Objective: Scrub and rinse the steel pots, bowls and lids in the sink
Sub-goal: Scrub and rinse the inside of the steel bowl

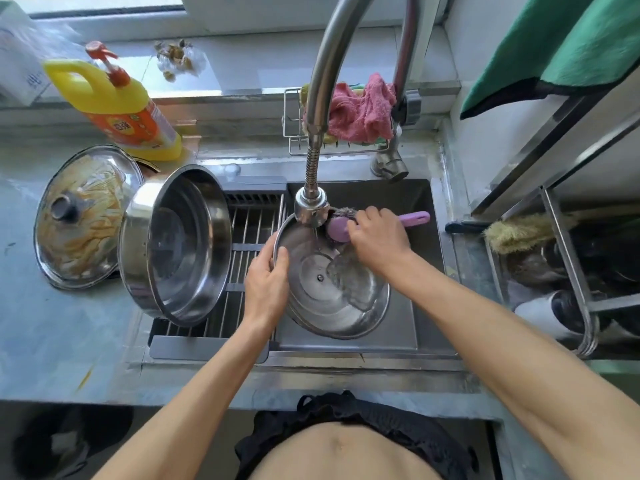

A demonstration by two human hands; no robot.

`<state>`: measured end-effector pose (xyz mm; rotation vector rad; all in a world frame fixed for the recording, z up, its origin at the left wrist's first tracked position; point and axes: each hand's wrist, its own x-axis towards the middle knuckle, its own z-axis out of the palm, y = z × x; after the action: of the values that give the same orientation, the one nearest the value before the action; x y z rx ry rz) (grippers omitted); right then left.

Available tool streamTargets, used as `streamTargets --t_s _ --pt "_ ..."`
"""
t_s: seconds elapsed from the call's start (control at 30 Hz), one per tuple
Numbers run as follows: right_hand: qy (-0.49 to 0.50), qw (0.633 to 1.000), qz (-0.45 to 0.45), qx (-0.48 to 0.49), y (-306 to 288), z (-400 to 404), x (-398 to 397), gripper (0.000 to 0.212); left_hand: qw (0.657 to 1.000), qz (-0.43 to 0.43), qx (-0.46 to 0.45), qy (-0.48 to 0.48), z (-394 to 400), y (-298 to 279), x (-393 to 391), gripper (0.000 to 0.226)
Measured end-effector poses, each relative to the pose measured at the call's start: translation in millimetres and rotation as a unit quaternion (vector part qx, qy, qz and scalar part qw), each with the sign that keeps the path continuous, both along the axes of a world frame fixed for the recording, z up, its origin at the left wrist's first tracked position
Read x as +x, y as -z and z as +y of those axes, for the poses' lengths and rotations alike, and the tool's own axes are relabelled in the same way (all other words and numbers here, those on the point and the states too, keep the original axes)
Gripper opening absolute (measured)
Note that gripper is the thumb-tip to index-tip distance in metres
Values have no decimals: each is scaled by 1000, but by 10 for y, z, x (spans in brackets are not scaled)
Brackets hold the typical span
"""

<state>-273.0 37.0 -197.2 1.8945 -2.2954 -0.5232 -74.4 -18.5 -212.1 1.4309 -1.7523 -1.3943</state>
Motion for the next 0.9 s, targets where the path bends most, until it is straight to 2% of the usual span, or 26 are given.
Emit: streamTargets --t_s 0.07,0.17,0.27,0.33,0.4,0.47,0.5,0.53,0.57,0.6,0.67,0.7,0.73,0.8,0.83,0.9 --pt "74 994 -56 65 41 88 10 28 1000 -1 -14 -12 -74 -30 -8 44" --pt "153 963 -170 141 12 174 144 34 999 -8 -34 -35 -126 -67 -54 44" --pt "174 922 -275 212 -102 272 336 32 998 -13 -30 -55 -97 -19 -117 45" --pt "166 881 -367 247 -138 313 424 31 998 -16 -27 -53 -37 12 -155 45" --pt "180 823 -491 222 -168 314 481 31 998 -13 -10 -58 47 32 -172 45" --pt "217 758 -600 131 -184 290 520 29 998 3 17 -64 140 62 -174 46" --pt "231 736 -631 84 -161 264 538 29 998 15 25 -64 177 68 -169 47" --pt "233 733 -638 39 -127 238 534 33 997 24 25 -62 206 78 -163 48" --pt "220 758 -614 -3 -92 214 504 40 997 31 25 -60 225 79 -162 47" --pt "194 804 -561 -34 -33 194 450 47 997 35 27 -58 235 64 -157 44" --pt "92 925 -364 -54 84 153 300 52 998 29 32 -43 232 44 -119 41" --pt "15 966 -245 -80 138 129 207 47 999 23 31 -28 233 38 -88 40" --pt "-51 981 -148 -113 162 127 133 39 999 15 26 -15 230 51 -48 39" --pt "-81 987 -49 -126 139 172 18 37 1000 6 17 2 212 83 18 41" --pt "-80 991 -20 -104 181 192 -45 40 1000 1 13 4 184 99 39 43" --pt "0 1000 -24 7 136 277 -93 39 1000 -6 -8 0 111 118 52 46"
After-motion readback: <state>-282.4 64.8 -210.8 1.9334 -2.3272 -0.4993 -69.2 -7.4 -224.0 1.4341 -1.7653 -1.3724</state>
